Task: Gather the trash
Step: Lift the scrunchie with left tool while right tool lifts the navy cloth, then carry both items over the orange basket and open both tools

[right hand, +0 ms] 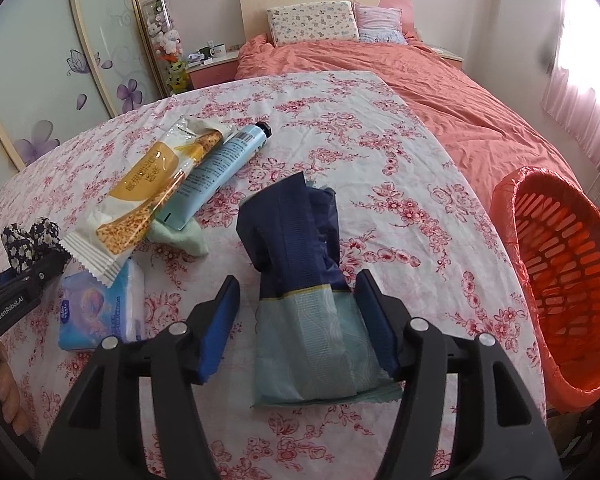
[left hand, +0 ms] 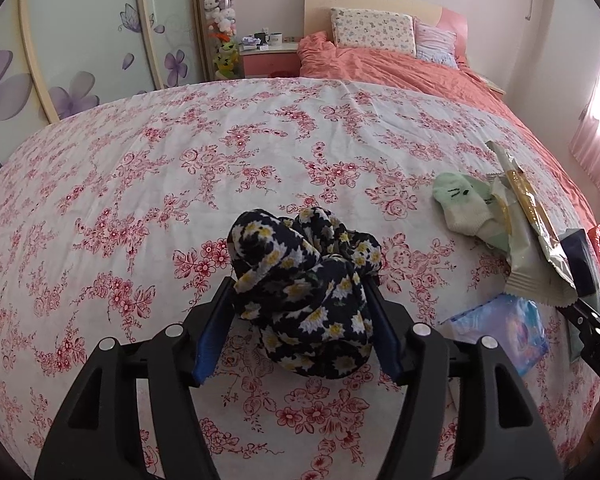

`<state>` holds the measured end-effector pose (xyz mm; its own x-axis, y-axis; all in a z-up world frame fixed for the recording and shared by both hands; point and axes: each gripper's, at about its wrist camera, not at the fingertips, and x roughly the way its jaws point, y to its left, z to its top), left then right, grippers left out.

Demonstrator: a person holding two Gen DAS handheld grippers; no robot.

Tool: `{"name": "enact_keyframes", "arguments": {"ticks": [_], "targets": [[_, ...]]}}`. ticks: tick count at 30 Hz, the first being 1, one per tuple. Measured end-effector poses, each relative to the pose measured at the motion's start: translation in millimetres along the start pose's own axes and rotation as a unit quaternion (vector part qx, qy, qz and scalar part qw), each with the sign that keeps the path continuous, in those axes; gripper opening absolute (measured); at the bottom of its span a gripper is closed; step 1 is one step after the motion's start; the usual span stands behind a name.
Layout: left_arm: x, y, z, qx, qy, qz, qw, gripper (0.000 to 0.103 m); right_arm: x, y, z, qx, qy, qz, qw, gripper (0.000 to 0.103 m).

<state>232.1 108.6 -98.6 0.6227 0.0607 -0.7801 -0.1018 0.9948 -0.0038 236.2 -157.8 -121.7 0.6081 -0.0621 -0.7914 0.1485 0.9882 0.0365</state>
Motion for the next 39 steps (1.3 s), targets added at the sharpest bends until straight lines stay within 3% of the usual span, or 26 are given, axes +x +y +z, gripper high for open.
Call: {"name": "enact_keyframes", "arguments": {"ticks": [11,12,13,15,18,29,39], "targets": [[1,-2,1,0.003,-0.001,-0.004,1.0,0.064,-2,-5,0,0.012,-0.005,0.017,1.0,0.06],[1,-2,2,0.008,-0.003,-0.008,0.9999,0.055,-3,-5,0,0.014,-0.007,0.009,1.0,0.056],[0,-3,3,0.012,-0.005,-0.011,0.9998,0.048,-3,-6,0,0.014,-0.008,0.008,1.0,0.045],[0,-5,5,0.021,-0.007,-0.015,0.9996,0.032,-4,-9,0,0.017,-0.01,0.028,0.999,0.038],[-3,-9,6,0.036,-0.015,-0.013,0.9991,0.024,-8,-13,0,0.03,-0.013,0.043,0.999,0.034],[-47,-22,17,0.039,-0.056,-0.03,0.9973,0.023,-64,-28,7,0.048,-0.069,0.048,0.995,0.034],[-92,-71,19,0.067,-0.085,-0.084,0.9906,0.023,-115,-62,4,0.068,-0.114,0.035,0.991,0.034]]}}
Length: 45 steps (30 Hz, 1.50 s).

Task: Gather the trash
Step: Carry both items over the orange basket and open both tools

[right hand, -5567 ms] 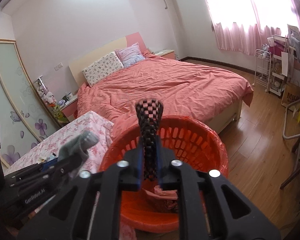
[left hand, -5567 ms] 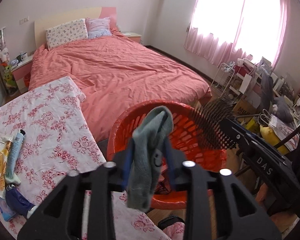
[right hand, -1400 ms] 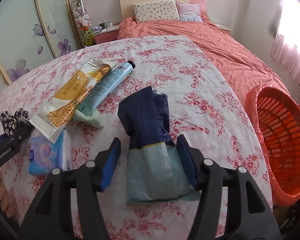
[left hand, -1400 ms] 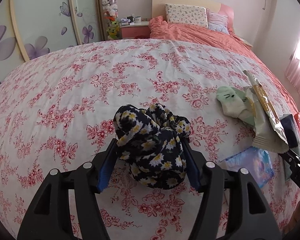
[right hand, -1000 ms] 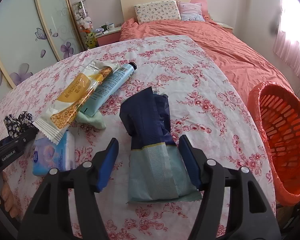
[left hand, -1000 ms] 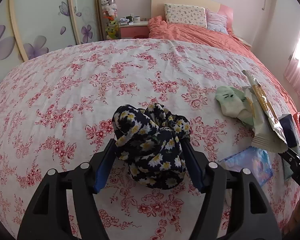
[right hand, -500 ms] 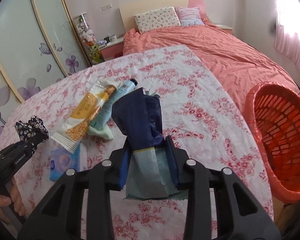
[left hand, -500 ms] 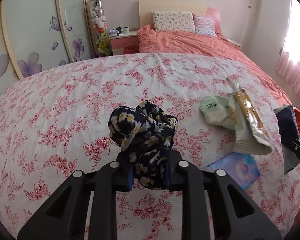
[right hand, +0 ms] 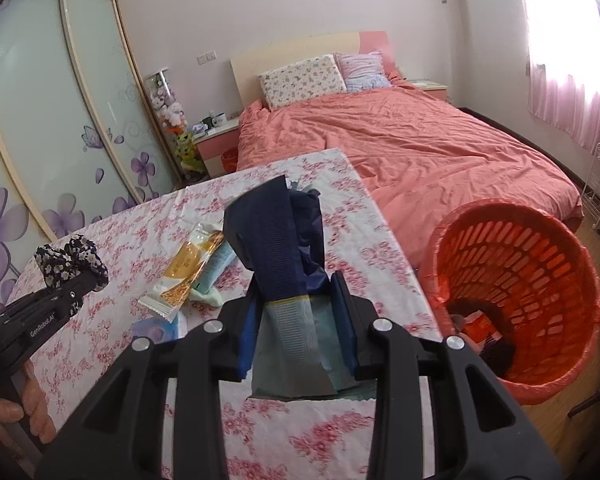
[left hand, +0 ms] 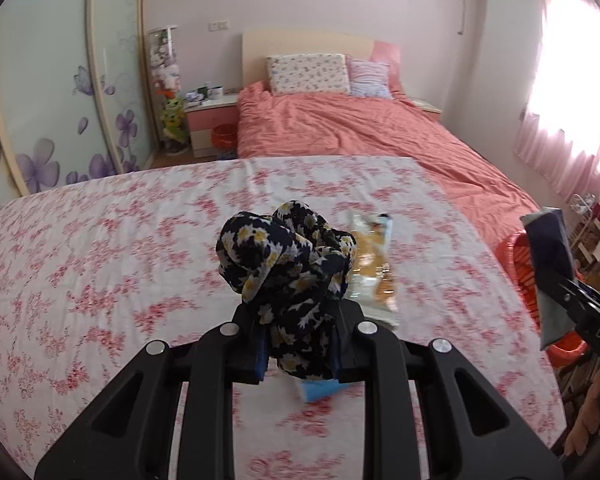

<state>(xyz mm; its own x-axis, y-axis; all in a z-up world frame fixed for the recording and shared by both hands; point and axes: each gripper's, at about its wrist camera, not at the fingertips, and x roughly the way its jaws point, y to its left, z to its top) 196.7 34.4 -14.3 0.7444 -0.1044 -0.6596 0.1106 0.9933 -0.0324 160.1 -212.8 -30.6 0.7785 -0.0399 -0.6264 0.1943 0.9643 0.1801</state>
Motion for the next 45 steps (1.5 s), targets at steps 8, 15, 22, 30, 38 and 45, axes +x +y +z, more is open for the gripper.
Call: {"name": "enact_keyframes", "arguments": {"ticks": [8,15,22,30,38,45], "targets": [[-8,-53,2,0.019,-0.006,-0.054,0.9984,0.023,-26,-46,2,0.033,-0.021,-0.025,0.999,0.034],[-6,-115,4,0.043,-0.006,-0.122,0.9916,0.023,-43,-101,10,0.077,-0.042,-0.051,0.995,0.034],[9,-188,9,0.08,-0.004,-0.195,0.9775,0.023,-49,-161,18,0.115,-0.057,-0.072,0.989,0.034],[43,-259,8,0.127,0.018,-0.245,0.9611,0.023,-30,-223,21,0.163,-0.058,-0.082,0.982,0.036],[70,-277,0,0.142,0.044,-0.221,0.964,0.057,4,-257,13,0.194,-0.038,-0.093,0.976,0.058],[64,-248,-7,0.137,0.035,-0.171,0.9751,0.067,9,-243,5,0.173,-0.028,-0.109,0.979,0.066]]}}
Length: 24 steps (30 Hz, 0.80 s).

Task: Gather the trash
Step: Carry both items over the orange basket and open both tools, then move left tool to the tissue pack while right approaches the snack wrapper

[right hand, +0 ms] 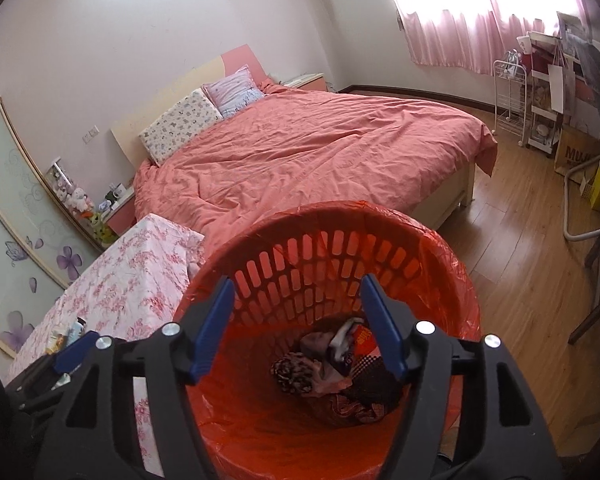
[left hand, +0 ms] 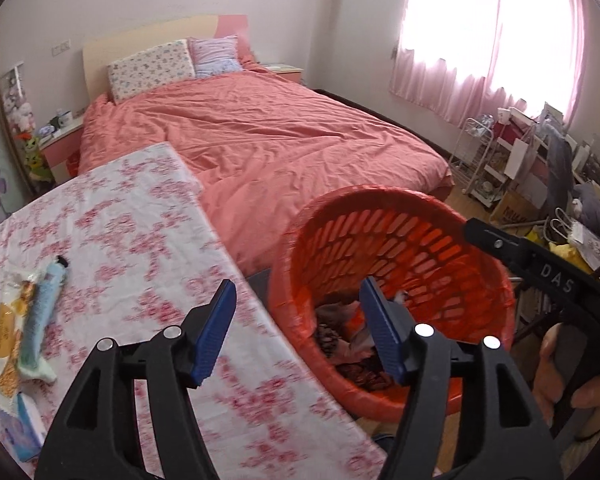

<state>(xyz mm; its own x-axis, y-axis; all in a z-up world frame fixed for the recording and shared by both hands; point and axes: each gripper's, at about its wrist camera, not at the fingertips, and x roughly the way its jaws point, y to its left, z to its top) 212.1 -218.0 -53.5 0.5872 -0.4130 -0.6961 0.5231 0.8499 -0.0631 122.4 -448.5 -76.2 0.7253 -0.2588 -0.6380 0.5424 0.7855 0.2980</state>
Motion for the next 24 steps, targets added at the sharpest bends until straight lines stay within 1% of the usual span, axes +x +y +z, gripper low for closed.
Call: {"name": "enact_keyframes", "arguments": {"ticks": [2,4,7,9,10,12,13,16,17,19,21,24], "targets": [[-11,11,-6,-0.003,-0.008,0.016,0.9998,0.07,-3,8,-3,-0.008,0.001,0.002,1.0,0.067],[-22,25,-11,-0.01,-0.013,0.031,0.9994,0.071,-7,20,-7,-0.018,0.001,0.005,1.0,0.067],[-45,52,-24,-0.03,-0.018,0.058,0.9977,0.073,-14,42,-15,-0.038,0.003,0.012,0.999,0.067],[-57,71,-30,-0.047,-0.021,0.077,0.9957,0.078,-17,55,-21,-0.051,0.005,0.018,0.999,0.068],[-62,78,-34,-0.054,-0.022,0.085,0.9947,0.078,-19,66,-26,-0.061,0.008,0.024,0.998,0.068],[-79,102,-46,-0.074,-0.025,0.114,0.9904,0.079,-21,82,-33,-0.075,0.013,0.033,0.997,0.068],[-83,108,-49,-0.079,-0.025,0.122,0.989,0.08,-21,91,-38,-0.083,0.017,0.039,0.996,0.069],[-100,137,-69,-0.107,-0.024,0.162,0.9806,0.086,-21,117,-55,-0.106,0.031,0.053,0.992,0.069],[-103,145,-73,-0.113,-0.023,0.171,0.9785,0.088,-22,124,-61,-0.111,0.034,0.056,0.992,0.07],[-105,160,-82,-0.126,-0.014,0.192,0.9731,0.089,-20,139,-74,-0.121,0.047,0.063,0.99,0.07],[-103,174,-92,-0.14,0.001,0.198,0.9701,0.089,-20,150,-86,-0.129,0.057,0.068,0.988,0.07],[-97,185,-100,-0.152,0.021,0.194,0.9689,0.089,-21,164,-99,-0.146,0.062,0.068,0.985,0.07]]}}
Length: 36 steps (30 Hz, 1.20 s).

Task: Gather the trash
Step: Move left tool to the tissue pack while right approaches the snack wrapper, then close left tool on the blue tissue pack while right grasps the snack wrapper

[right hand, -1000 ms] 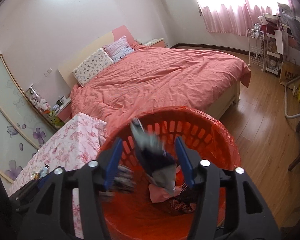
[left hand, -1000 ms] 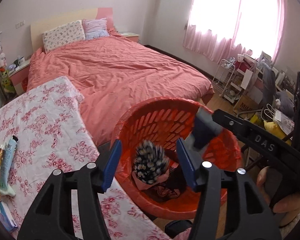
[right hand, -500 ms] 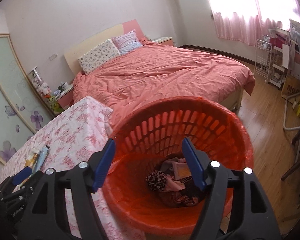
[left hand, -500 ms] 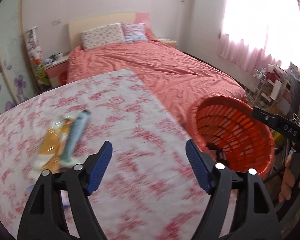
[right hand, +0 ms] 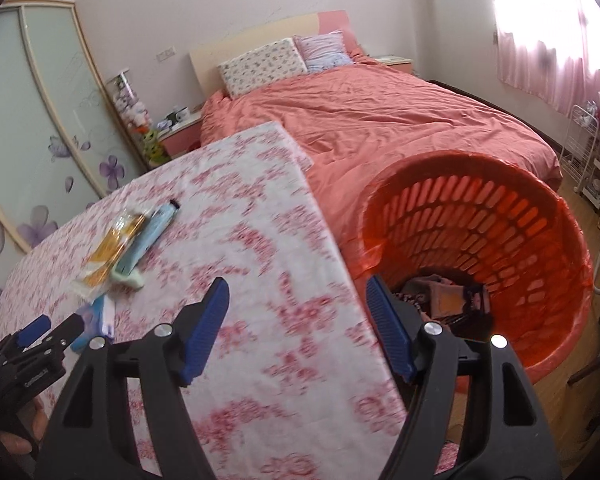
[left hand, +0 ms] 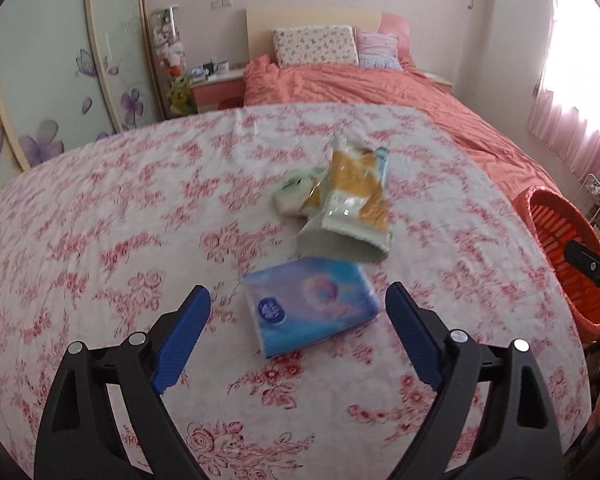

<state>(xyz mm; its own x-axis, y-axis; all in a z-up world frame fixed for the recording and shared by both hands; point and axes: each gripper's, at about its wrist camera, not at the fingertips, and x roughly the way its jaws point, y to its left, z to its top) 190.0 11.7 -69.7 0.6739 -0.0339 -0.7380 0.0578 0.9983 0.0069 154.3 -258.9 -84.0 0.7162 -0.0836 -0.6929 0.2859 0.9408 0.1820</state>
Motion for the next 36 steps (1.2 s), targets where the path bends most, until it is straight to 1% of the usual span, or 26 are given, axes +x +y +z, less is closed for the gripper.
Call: {"name": "enact_keyframes", "arguments": {"ticks": [3,6,11,13,18,19,20,23,26,30,31,32,33,34,35,36], "targets": [[7,-1,-2,-0.002,0.008,-0.005,1.0,0.09,3,13,-5,-0.01,0.007,0.003,1.0,0.07],[19,-4,-1,0.002,0.018,0.007,0.9998,0.09,5,23,-7,-0.014,0.014,0.006,1.0,0.07],[23,0,-2,0.011,0.011,0.03,0.9994,0.09,9,40,-7,-0.024,0.019,0.017,0.999,0.07],[22,10,-1,0.01,0.006,0.039,0.9992,0.09,11,52,-5,-0.032,0.02,0.025,0.999,0.07],[26,57,3,-0.013,0.009,0.066,0.9977,0.087,19,88,0,-0.048,0.024,0.055,0.997,0.07],[28,64,4,-0.018,0.012,0.068,0.9975,0.087,21,95,2,-0.048,0.023,0.061,0.997,0.07],[28,76,5,-0.035,0.017,0.068,0.9969,0.087,24,104,5,-0.048,0.023,0.069,0.996,0.07],[27,95,6,-0.063,0.022,0.063,0.9958,0.087,34,129,15,-0.046,0.028,0.098,0.994,0.069],[25,105,4,-0.07,0.019,0.075,0.9945,0.087,48,152,22,-0.045,0.04,0.116,0.991,0.068],[24,118,0,-0.084,0.021,0.079,0.9931,0.087,73,173,23,-0.043,0.074,0.117,0.989,0.067],[23,120,-1,-0.087,0.022,0.079,0.9928,0.087,78,176,22,-0.044,0.083,0.117,0.989,0.062],[23,122,-1,-0.09,0.023,0.076,0.9927,0.087,82,177,21,-0.046,0.09,0.117,0.988,0.043],[23,124,-1,-0.092,0.023,0.074,0.9928,0.087,85,178,19,-0.046,0.099,0.117,0.987,0.041],[22,124,-1,-0.092,0.023,0.07,0.993,0.087,83,176,17,-0.043,0.096,0.124,0.987,0.038],[21,124,-2,-0.091,0.02,0.065,0.9934,0.087,80,174,15,-0.043,0.092,0.127,0.987,0.03],[19,123,-2,-0.09,0.017,0.06,0.994,0.087,77,171,14,-0.044,0.087,0.125,0.987,0.028]]}}
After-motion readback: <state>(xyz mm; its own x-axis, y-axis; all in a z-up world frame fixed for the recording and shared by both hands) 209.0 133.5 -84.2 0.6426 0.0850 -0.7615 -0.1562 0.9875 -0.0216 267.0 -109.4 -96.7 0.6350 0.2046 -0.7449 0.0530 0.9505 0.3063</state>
